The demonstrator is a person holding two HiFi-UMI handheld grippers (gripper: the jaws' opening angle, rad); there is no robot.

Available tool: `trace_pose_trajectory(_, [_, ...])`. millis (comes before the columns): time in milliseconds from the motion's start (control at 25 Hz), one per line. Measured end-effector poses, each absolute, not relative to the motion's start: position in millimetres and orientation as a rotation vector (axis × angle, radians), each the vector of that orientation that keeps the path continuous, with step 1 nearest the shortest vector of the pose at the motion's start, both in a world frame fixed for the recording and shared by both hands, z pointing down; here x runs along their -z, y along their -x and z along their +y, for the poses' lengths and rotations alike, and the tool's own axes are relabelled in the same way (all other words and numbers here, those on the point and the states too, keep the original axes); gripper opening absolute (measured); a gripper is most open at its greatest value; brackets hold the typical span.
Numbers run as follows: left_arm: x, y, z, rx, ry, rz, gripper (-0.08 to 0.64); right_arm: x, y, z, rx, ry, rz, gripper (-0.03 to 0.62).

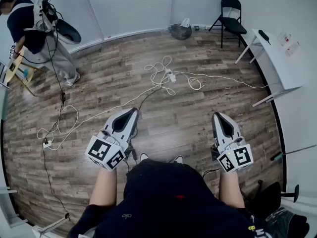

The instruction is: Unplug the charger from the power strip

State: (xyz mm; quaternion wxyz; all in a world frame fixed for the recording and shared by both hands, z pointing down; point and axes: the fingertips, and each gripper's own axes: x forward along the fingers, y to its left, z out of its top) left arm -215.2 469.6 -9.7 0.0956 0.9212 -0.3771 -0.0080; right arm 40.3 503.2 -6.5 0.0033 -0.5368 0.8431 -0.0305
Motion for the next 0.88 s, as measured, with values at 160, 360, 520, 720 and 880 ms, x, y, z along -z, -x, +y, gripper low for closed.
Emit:
trace_pose_trajectory(160, [6, 216, 471, 0.025, -2.731, -1.113, 0.020, 3, -36, 504, 0.100, 1.674, 2.660, 0.025])
trace_pose_trajectory(360, [4, 221, 471, 0.025, -2.727, -1.107, 0.020, 2, -29, 503, 0.102, 1.670, 2.671, 0.025])
trace_pose_trajectory(520, [3, 224, 468, 0.014, -2.732, -1.095, 0.020, 5, -24, 499, 0.151, 1.636, 2.629, 0.026])
trace_pose_trajectory(720, [-7, 245, 466, -0.034, -2.752, -1.084, 0.020, -10, -7, 490, 0.229, 1.691, 2.600, 0.026])
trace_pose_trajectory(880, [-22, 276, 460, -0.045, -2.728, -1.059, 0.020, -20, 21, 485, 0.276, 1.709, 2.581, 0.026])
